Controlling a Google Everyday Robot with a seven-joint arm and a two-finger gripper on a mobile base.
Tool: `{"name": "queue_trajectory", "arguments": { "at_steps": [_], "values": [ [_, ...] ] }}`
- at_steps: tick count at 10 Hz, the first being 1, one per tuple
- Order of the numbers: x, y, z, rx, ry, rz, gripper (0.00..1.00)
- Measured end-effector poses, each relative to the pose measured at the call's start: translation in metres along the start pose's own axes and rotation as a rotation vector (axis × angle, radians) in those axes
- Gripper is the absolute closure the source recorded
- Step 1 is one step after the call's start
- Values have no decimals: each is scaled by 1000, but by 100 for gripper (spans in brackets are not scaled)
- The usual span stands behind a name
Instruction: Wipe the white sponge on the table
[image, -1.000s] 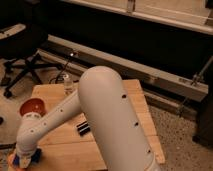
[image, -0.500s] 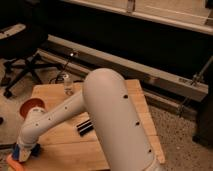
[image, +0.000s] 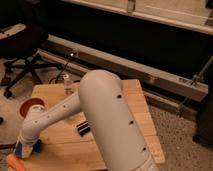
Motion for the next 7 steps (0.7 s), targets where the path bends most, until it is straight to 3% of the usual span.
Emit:
{"name": "queue_trajectory", "arguments": {
  "at_steps": [4,7],
  "values": [
    [18,-34,-15,54,24,29,80],
    [24,-41,-15,57,12,59,80]
  ]
}}
